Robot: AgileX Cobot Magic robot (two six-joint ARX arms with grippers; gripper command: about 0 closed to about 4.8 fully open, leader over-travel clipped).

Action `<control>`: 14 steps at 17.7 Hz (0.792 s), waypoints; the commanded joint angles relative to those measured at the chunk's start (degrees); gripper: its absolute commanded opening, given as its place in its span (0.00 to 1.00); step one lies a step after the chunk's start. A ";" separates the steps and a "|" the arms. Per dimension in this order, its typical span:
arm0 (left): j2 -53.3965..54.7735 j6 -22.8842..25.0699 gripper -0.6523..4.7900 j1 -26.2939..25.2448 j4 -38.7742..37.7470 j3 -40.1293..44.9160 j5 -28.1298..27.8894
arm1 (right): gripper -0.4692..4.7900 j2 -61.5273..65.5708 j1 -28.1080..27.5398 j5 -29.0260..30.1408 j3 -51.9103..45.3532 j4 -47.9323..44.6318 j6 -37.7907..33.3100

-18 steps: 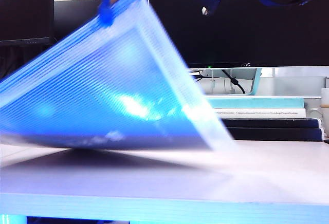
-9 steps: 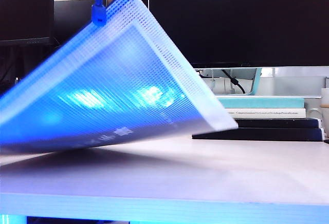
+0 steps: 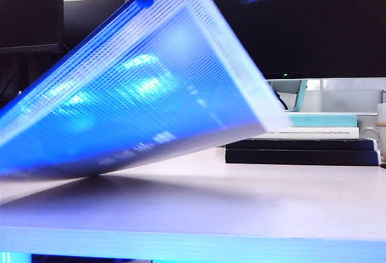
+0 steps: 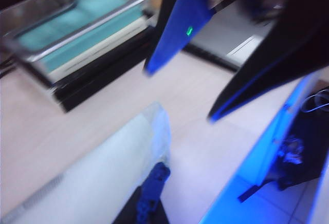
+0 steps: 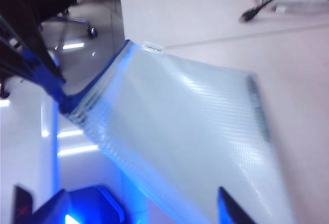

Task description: Pick up the transparent plastic file bag with a blue zipper and open its zipper.

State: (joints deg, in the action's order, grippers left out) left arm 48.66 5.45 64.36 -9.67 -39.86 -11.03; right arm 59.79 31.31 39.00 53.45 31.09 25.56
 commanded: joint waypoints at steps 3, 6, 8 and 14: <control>-0.07 1.33 0.11 -0.02 1.16 -1.29 5.86 | 0.79 -0.13 7.45 -4.83 0.28 3.21 2.60; -0.07 1.16 0.11 -0.02 1.62 -1.31 9.77 | 0.79 -0.11 10.12 -6.36 0.28 2.95 2.75; -0.04 1.16 0.11 -0.02 1.79 -1.36 10.38 | 0.70 -0.09 11.65 -6.73 0.28 1.97 1.49; -0.07 1.18 0.11 0.04 2.08 -1.36 11.50 | 0.17 0.63 11.65 -5.38 0.28 -0.09 -0.90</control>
State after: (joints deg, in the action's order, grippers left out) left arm 48.73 6.61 64.36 -9.02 -40.69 -0.03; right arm 60.40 42.94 33.01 53.43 31.59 25.08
